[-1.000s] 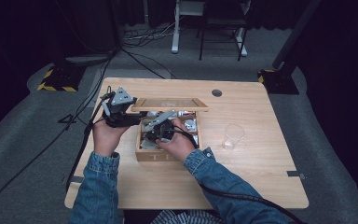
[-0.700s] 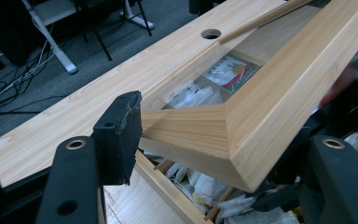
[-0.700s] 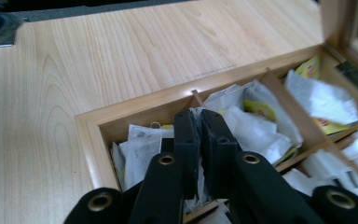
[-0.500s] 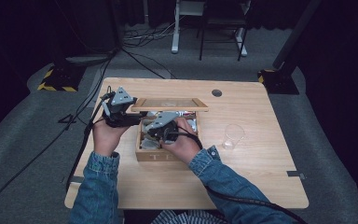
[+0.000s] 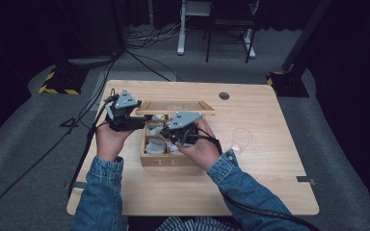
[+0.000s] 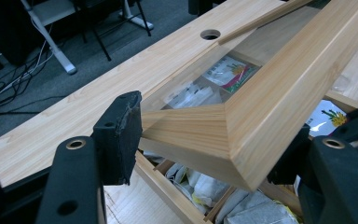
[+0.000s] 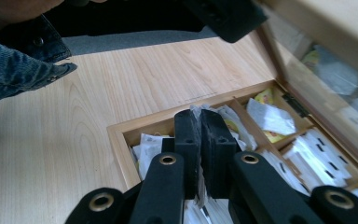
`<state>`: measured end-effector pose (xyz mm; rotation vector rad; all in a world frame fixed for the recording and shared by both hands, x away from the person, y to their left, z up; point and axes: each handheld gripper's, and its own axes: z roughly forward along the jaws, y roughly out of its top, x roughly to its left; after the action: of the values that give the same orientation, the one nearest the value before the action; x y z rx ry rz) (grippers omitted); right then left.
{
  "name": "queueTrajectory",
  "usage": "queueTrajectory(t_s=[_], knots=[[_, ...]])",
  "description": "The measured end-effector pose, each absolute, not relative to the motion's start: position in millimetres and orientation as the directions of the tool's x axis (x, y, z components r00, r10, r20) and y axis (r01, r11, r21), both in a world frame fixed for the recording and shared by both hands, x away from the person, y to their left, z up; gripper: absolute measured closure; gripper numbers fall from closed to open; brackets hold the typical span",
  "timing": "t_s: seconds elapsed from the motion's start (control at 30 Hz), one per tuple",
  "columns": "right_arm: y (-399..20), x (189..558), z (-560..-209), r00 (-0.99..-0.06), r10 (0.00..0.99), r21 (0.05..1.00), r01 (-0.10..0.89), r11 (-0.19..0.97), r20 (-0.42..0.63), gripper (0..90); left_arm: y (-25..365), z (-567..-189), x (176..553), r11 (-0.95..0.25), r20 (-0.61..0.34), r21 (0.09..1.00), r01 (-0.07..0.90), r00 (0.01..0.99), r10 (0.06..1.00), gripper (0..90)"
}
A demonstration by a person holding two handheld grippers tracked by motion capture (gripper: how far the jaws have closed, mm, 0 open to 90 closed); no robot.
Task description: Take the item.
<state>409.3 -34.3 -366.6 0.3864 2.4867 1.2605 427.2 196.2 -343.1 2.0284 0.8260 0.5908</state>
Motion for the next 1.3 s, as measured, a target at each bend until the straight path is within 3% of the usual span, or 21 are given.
queueTrajectory(t_s=[1.3], knots=[[-145,405,-338,-0.815,0.57,0.862,0.212,0.46,-0.104,86.2,196,-343,427,-0.426,0.104,0.84,0.336,0.672,0.733,39.1]])
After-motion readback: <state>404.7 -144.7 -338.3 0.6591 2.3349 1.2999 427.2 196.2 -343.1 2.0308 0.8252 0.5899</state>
